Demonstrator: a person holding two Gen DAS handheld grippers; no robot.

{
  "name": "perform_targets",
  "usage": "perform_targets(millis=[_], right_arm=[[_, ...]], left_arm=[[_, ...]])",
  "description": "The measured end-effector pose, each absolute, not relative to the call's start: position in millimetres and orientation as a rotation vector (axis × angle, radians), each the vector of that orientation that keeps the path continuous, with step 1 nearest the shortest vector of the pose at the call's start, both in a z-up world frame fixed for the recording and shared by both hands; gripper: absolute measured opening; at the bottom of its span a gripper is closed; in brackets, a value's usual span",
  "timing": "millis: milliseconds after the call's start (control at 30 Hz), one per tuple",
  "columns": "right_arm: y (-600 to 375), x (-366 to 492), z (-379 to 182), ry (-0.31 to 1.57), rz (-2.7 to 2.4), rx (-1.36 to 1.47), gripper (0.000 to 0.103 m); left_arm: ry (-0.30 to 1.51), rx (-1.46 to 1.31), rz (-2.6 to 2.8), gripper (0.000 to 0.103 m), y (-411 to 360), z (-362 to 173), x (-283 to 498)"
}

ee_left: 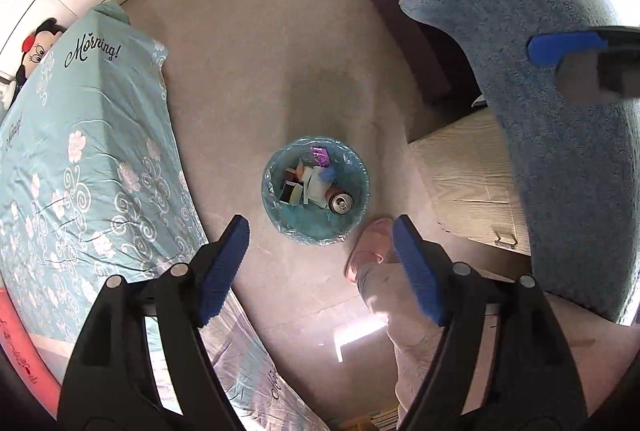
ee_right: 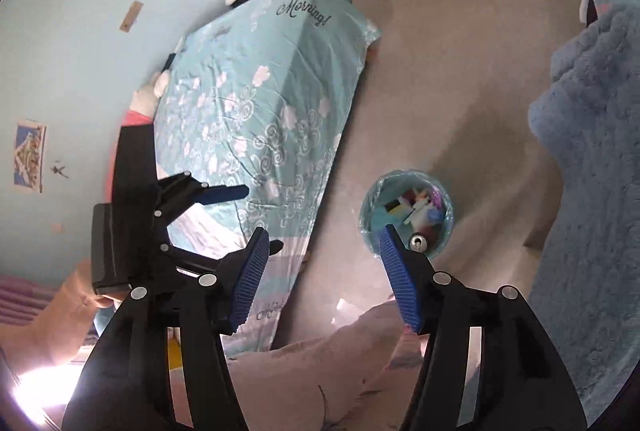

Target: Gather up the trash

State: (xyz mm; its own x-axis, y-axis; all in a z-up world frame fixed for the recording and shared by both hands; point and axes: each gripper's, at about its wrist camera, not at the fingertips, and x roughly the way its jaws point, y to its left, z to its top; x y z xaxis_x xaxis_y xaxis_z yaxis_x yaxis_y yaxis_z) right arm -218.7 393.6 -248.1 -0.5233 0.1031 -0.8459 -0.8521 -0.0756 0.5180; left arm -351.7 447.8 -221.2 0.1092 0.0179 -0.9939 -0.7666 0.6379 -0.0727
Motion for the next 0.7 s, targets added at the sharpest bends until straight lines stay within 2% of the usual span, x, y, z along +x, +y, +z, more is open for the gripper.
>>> perform_targets(millis=[367,467,533,600,700], right_arm=[[374,-169,-206,1.419,1.646,-0.667,0.064],[358,-146,-191,1.385,1.612,-0.602,0.072],[345,-130,-183,1.366,1.588,-0.55,0.076],[328,-112,-173,1.34,1.544,-0.497,0.084],[299,-88,-160,1.294,1.475,-0.44,0.088]], left_arm=[[1.307,-0.62,0.63,0.073,441,-193,-326],[1.29,-0.551,0.616,0.076,435,-176,-308],[1.273,-0.505,0.602,0.085,430,-164,-295],[1.251,-0.458,0.582,0.088,423,-151,-279],[1.227,-0.391,0.536,0.091,412,-135,-251]])
